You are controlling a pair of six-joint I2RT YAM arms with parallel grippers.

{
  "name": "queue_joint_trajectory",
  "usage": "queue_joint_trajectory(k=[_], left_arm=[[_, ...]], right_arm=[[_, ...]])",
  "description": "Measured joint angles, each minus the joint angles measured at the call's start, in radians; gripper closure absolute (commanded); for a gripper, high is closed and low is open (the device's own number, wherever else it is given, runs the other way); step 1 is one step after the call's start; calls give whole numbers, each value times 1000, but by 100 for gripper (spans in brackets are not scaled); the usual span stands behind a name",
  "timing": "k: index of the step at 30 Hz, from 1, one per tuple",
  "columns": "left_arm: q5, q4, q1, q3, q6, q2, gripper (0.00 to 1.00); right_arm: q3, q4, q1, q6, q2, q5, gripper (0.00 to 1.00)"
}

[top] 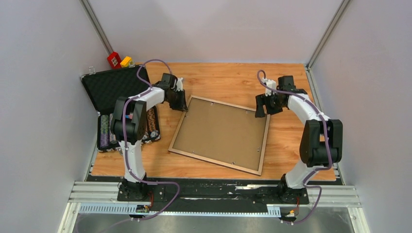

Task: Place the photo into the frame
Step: Adjust the photo frame at the center of the board.

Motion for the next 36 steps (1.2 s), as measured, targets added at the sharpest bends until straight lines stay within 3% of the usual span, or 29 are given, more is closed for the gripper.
queue_joint_trajectory(k=[11,29,36], left_arm=[[55,64,33,-58,-47,-20,100],[74,82,39,-72,-45,-26,100],[121,107,49,-124,-45,-51,100]], right_arm=[[-191,-2,-82,56,-116,40,38],[-214,44,-106,118,9,-16,88],[-138,41,-119,144,69,-16,98]])
